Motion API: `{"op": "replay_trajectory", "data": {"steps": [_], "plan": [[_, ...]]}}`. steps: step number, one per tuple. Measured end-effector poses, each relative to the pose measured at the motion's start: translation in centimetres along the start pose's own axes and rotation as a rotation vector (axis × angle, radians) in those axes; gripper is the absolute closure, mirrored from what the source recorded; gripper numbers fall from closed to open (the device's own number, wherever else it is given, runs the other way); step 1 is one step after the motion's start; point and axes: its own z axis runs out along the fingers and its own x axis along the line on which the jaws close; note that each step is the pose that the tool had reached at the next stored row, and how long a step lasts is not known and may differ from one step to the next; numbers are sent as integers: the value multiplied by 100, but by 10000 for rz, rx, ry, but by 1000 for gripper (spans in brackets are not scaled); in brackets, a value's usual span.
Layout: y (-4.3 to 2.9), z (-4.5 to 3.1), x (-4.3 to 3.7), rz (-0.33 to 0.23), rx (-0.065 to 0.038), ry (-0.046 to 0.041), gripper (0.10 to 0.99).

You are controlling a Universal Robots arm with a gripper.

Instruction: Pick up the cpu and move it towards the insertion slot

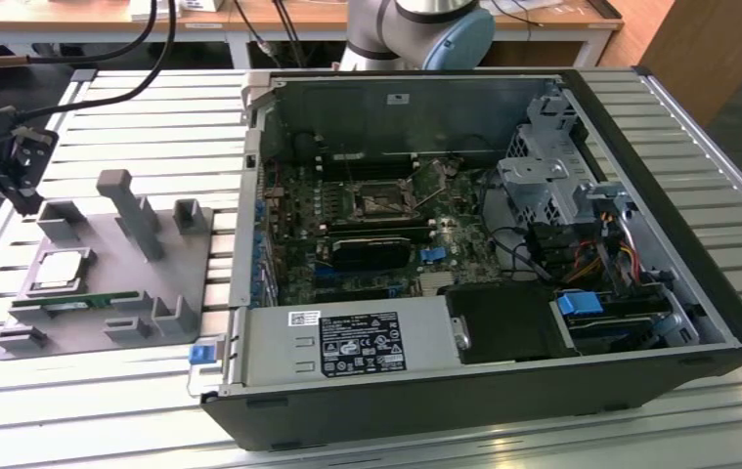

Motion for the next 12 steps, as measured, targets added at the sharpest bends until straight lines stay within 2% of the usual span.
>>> {"op": "replay_trajectory", "data": {"steps": [12], "plan": [[-1, 24, 7, 0, 0, 0, 980]]}}
